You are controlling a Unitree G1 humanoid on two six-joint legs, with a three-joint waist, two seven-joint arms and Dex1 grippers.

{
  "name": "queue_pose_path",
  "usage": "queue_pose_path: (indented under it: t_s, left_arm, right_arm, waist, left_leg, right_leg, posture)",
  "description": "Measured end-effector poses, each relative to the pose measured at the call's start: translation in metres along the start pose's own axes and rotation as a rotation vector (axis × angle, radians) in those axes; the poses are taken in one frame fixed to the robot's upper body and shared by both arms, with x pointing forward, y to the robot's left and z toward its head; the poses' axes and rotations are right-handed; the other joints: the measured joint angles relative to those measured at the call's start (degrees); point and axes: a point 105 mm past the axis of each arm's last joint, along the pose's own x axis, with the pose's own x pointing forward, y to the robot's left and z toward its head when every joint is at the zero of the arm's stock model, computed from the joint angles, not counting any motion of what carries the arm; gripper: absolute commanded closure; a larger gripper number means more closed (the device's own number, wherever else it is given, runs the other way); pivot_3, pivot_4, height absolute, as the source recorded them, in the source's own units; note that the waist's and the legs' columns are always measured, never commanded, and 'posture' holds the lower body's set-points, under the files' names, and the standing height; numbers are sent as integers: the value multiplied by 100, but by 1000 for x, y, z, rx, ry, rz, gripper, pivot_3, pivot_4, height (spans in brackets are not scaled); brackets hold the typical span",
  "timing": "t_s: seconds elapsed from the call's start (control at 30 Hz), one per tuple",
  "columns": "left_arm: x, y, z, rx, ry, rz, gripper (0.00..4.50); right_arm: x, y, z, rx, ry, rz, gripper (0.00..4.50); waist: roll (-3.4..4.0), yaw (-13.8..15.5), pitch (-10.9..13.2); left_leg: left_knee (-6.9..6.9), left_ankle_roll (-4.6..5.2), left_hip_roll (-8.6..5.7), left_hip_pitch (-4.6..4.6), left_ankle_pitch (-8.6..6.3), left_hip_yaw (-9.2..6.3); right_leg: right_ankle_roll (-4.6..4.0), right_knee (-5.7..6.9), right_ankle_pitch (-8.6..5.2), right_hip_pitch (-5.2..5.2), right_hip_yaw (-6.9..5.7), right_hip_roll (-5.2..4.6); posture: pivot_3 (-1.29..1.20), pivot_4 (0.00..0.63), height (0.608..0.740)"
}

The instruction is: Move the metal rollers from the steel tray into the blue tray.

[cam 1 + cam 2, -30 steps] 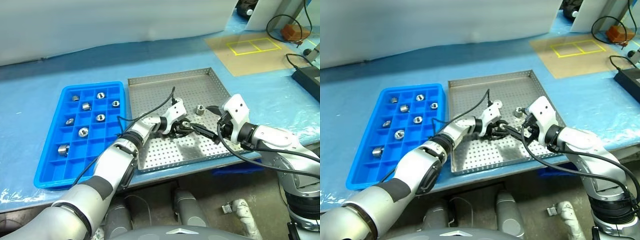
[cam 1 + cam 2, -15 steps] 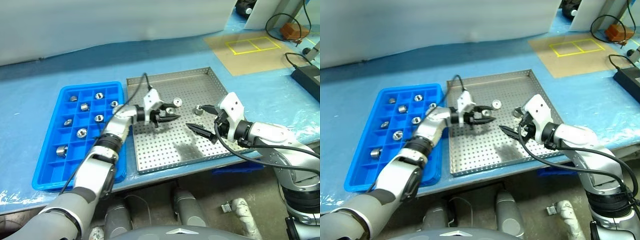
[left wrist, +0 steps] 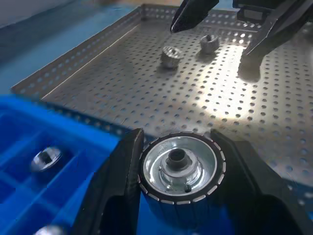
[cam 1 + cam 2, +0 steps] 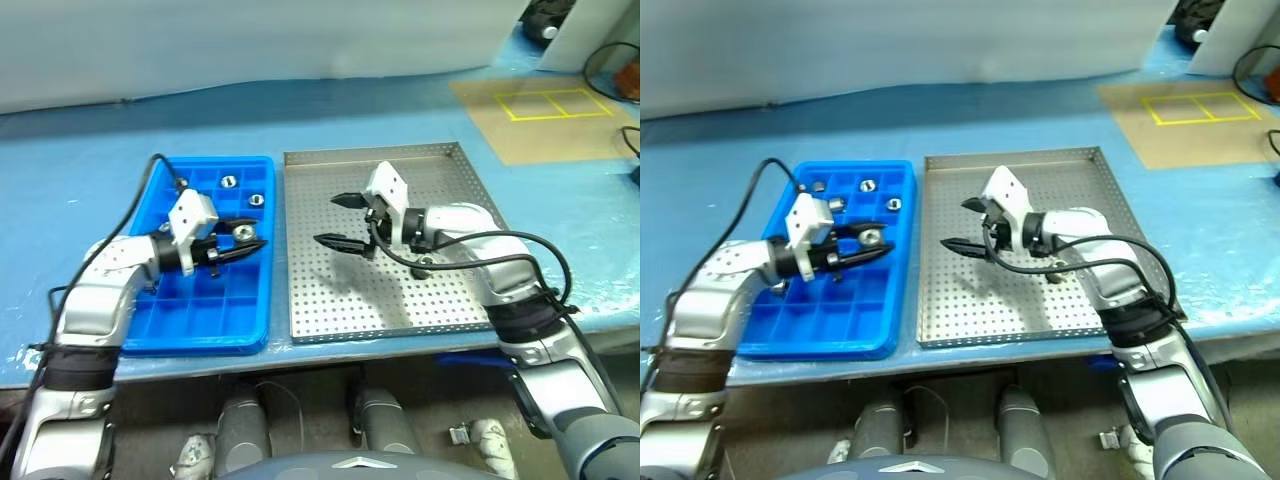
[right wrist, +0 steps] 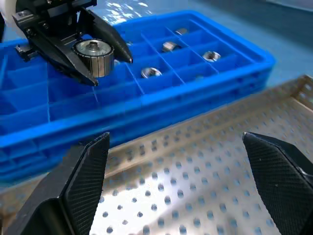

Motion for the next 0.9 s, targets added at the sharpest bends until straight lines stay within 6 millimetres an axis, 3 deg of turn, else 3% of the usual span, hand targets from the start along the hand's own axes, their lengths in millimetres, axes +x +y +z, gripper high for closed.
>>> queue_pose_path:
  t_s: [0.1,0.23,0.43,0.63,0.9]
  left_arm:
    - [-36,-2,-16,-32,79,110,2663]
    - [-69,-15,-33,-92,157,191,2663]
    - [-97,-42,-50,-159,247,209,2663]
    - [-100,-40,-50,-146,245,240,2663]
    - [-86,-36,-55,-128,234,232,2663]
  right_arm:
    - [19,4,3,-26,-22,83,0]
    - [30,5,3,-37,-32,132,0]
    - [38,9,2,-56,-39,189,0]
    - [42,12,0,-51,-39,221,0]
    - [33,28,8,-35,-36,368,0]
  waist:
    - [-2,132,0]
    - [-2,333,0]
    - [-3,521,0]
    - [-3,608,0]
    - [-5,616,-2]
  left_leg:
    - [-33,-13,6,-4,8,1]
    - [-45,-32,38,-16,19,-8]
    - [-56,-60,59,-4,36,-18]
    - [-60,-70,61,7,42,-22]
    - [-59,-73,64,3,44,-22]
  right_leg:
    - [-3,-8,-5,-13,-11,6]
    - [-13,-8,-14,-16,-60,24]
    - [-19,4,-19,-5,-72,35]
    - [2,13,-30,-6,-73,37]
    - [-29,9,-12,-10,-73,42]
  posture:
    - [102,150,740]
    - [147,150,740]
    - [180,150,740]
    - [182,150,740]
    - [157,150,740]
